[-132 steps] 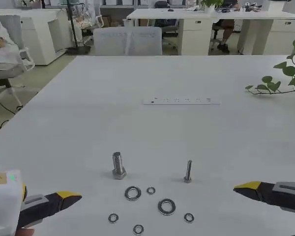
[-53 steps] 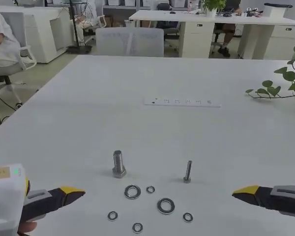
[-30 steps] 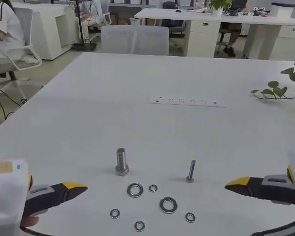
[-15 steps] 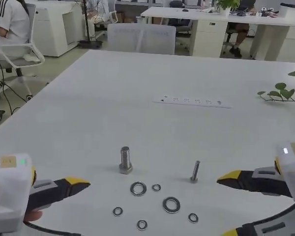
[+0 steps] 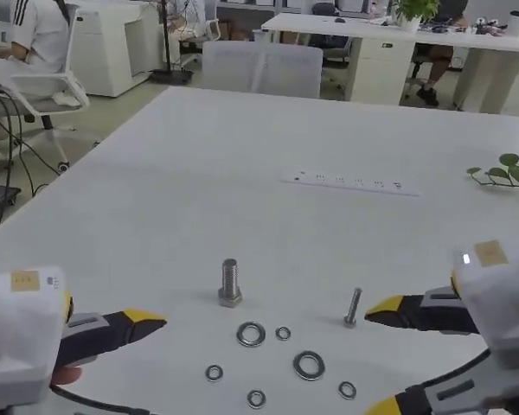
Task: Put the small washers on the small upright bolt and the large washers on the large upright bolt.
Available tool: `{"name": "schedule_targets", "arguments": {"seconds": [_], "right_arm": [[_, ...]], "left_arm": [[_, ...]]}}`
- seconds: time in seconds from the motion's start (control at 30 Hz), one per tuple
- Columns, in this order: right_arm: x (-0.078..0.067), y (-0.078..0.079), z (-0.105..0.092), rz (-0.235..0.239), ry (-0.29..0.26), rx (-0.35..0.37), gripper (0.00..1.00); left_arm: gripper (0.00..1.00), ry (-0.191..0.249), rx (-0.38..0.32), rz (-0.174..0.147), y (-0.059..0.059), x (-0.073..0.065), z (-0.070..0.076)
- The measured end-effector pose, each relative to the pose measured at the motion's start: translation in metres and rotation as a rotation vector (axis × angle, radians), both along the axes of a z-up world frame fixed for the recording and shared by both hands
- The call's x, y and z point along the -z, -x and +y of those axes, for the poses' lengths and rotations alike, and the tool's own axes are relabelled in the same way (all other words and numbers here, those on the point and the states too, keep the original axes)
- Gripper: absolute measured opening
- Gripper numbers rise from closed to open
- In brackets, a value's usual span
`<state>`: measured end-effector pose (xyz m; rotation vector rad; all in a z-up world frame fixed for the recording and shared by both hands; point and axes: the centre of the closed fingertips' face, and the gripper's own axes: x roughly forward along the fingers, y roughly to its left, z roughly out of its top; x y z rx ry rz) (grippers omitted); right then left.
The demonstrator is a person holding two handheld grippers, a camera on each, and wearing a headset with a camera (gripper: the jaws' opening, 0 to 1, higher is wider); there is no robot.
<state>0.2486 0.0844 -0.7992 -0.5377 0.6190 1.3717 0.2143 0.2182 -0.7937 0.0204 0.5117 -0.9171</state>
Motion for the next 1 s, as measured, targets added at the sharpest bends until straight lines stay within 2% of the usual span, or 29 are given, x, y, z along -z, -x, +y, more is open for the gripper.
{"name": "schedule_targets", "arguments": {"seconds": [0.6,1.0], "right_arm": [[0.009,-0.013,0.025,-0.011,0.064,-0.076,0.73],[0.023,-0.019,0.029,-0.015,0.137,-0.097,0.71]], "left_arm": [[0.91,0.003,-0.012,-0.009,0.002,-0.001,0.001],[0.91,0.005,-0.02,-0.013,0.002,-0.001,0.003]]}}
